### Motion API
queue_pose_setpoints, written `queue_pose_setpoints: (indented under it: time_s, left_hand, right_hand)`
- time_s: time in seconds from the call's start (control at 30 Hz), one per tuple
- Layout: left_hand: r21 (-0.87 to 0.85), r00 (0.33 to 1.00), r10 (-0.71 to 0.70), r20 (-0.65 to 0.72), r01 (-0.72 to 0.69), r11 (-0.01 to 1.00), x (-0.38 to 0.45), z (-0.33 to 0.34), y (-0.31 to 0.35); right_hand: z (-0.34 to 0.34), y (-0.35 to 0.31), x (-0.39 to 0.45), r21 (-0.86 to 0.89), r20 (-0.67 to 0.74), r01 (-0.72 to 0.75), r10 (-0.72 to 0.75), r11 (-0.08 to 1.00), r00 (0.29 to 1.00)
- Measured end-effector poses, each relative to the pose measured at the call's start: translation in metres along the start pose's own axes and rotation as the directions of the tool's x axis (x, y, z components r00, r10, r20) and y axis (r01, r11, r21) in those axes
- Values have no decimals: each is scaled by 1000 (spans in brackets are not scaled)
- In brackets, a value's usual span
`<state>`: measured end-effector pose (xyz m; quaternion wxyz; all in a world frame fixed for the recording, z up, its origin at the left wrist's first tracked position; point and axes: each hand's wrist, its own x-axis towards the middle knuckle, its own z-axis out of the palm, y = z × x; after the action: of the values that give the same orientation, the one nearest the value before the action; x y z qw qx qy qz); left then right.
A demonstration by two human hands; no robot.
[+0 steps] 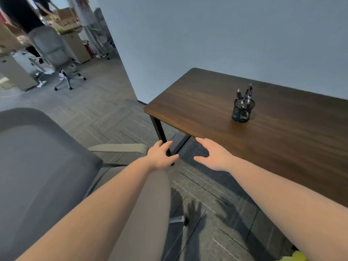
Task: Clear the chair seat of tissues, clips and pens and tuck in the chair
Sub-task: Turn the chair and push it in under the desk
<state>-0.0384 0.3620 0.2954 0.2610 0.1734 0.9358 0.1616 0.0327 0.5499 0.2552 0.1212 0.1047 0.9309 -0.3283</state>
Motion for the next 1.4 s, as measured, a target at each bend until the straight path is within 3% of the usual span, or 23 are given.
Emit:
queue_pose_setpoints:
  time_s: [0.27, 0.53, 0.7, 1.13, 1.4]
  left_hand:
    - [64, 993, -76, -94, 82, 995, -83, -22, -135]
    - [289, 983, 22, -182, 32, 957, -183, -78, -269]
    - [639, 943, 201, -265, 16, 769, -232, -134, -344]
    - [481, 877, 100, -471, 160, 862, -220, -267, -442]
    - [420, 913, 31, -408, 157, 894, -193, -310, -519]
  right_hand:
    - [82, -118, -19, -63, 61, 103, -100, 993, 993]
    - [176, -278, -46, -108, 29, 209, -207, 972, 978]
    - [218, -369, -61, -63, -32, 275, -278, 959, 960]
    - [242, -506, -25, 82, -136, 325, -312, 942, 940]
    - [272, -600, 24, 211, -96, 378, -366, 901, 926]
